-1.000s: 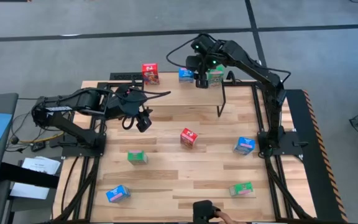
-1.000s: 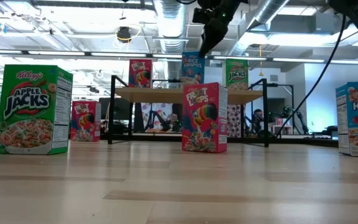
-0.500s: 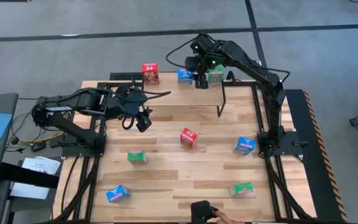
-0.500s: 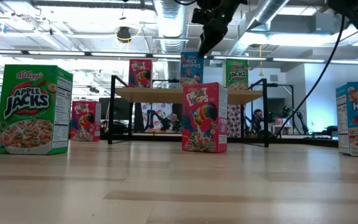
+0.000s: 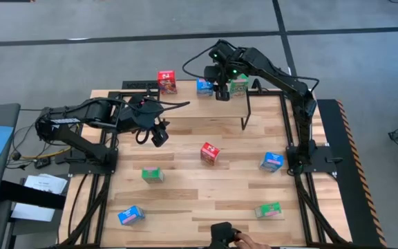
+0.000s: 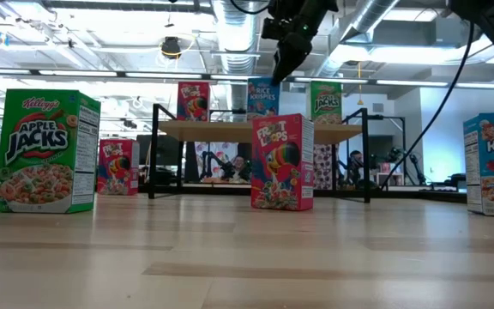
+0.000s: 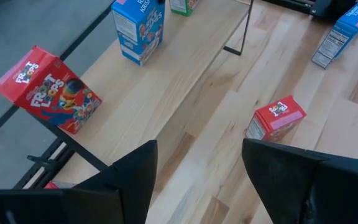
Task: Stack cereal on shelf
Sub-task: Put the bottom right blue cereal box on the shelf
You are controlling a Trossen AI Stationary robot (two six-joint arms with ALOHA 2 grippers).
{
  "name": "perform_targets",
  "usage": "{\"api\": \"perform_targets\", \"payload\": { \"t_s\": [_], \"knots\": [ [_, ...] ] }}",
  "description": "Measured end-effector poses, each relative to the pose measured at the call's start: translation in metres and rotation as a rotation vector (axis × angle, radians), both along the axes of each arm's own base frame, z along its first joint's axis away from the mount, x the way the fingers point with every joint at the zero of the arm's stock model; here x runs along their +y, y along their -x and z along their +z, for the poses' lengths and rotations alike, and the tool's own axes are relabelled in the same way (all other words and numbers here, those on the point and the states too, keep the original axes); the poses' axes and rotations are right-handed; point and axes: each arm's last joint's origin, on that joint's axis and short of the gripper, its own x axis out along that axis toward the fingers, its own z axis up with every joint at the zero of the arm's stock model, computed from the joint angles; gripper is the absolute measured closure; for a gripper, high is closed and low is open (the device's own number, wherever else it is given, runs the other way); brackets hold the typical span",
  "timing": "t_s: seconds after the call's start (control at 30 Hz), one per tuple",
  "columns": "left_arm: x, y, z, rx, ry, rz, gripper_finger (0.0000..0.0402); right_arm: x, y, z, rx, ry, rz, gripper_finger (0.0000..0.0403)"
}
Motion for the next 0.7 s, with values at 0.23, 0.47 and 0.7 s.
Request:
{"api": "perform_targets", "payload": {
  "t_s": [0.23, 0.47, 0.7],
  "knots": [
    [0.0000, 0.0000, 0.0000, 0.000, 0.000, 0.000, 0.0177, -0.0020, 0.0001, 0.0004, 0.014, 0.043, -0.031, 0.0172],
    [0.0000, 0.0000, 0.0000, -0.001, 0.000, 0.000, 0.0177, -0.0024, -0.0006, 0.0008, 0.008, 0.052, -0.024, 0.0147],
    [0.0000, -0.0001, 0.0000, -0.001, 0.000, 0.000, 0.0177, -0.0051, 0.0001, 0.0015, -0.001, 0.059, -0.032, 0.0147]
  ]
}}
